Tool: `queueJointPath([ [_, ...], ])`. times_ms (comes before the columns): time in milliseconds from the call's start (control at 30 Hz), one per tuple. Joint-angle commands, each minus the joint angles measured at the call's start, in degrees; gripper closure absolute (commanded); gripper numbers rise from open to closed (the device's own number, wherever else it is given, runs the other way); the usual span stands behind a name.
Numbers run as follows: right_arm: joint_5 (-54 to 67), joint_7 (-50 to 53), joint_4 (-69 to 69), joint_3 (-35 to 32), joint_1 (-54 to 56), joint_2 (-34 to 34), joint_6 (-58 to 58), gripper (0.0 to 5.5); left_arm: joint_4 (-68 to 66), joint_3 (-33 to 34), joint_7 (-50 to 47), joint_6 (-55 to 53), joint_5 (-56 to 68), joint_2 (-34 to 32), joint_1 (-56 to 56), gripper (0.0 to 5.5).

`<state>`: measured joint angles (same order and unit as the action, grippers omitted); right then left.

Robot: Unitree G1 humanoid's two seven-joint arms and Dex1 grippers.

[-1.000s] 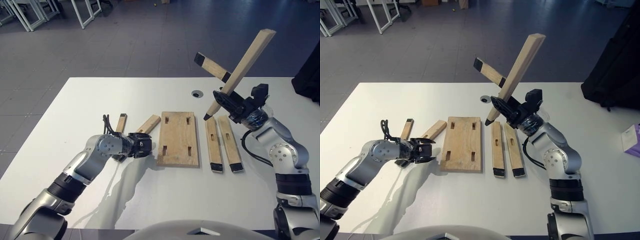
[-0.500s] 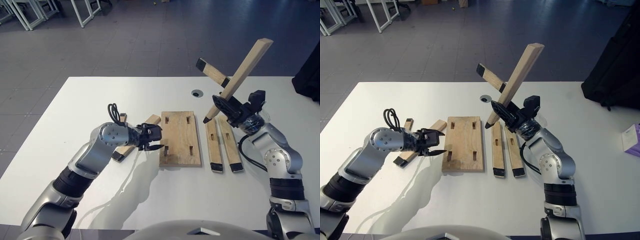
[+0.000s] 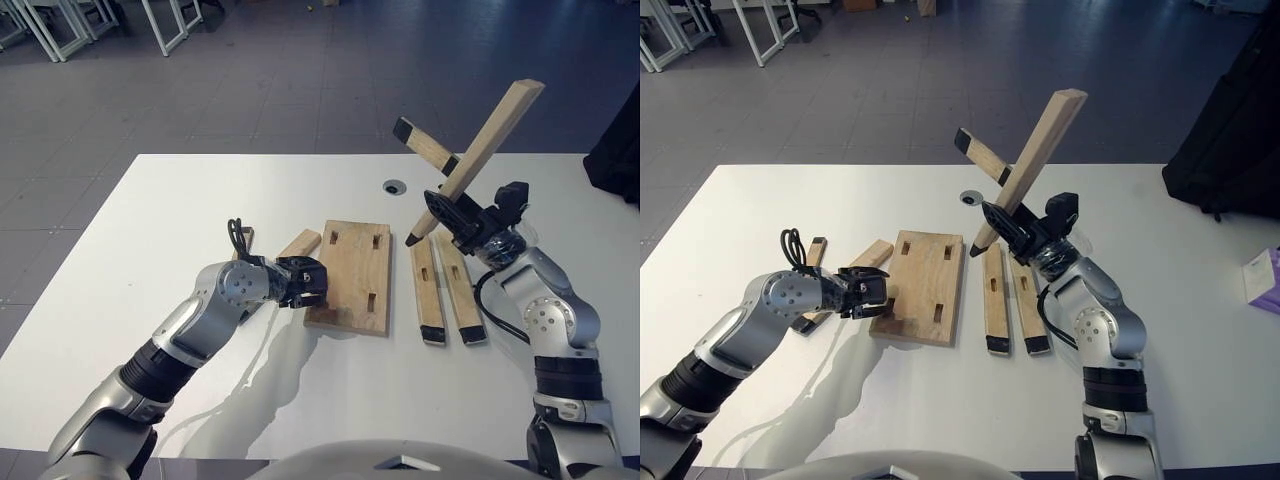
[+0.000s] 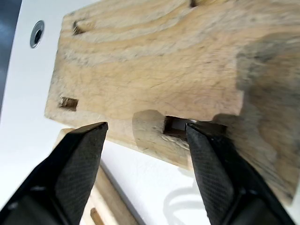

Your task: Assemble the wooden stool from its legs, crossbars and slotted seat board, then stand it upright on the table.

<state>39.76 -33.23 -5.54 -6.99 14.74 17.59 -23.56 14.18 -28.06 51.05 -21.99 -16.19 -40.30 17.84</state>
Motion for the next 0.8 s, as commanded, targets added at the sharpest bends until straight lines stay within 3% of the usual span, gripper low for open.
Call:
queueJointPath([
  [33,-0.56,0.45,-0.91,-0.86,0.68,-0.50,0.51,3.47,1.56,-3.51,4.73,0.60,-2.40,-3.30,-2.15,2.42],
  [200,-1.61,-0.67,0.18,-0.76,0.69,-0.37,0.86,3.47,3.98,-3.56,11.78,3.62,-1.21,-8.88,-3.32,2.42],
  [333,-1.51,-6.10,1.25,0.91,0.01,0.32,0.49,3.47,-2.36,-1.87,12.80,11.07,-1.66,-12.88,-3.43,2.42],
  [600,0.76,-21.84,13.20,3.55,5.73,0.35,-2.39,3.47,-11.69,-1.07,8.86,16.90,-4.41,-8.90,0.79,2.42],
  [800,-5.44,-19.80,20.87,4.67,7.01,-4.25,4.72,3.47,-10.77,-0.54,8.97,16.62,-4.43,-7.71,-0.10,2.42],
])
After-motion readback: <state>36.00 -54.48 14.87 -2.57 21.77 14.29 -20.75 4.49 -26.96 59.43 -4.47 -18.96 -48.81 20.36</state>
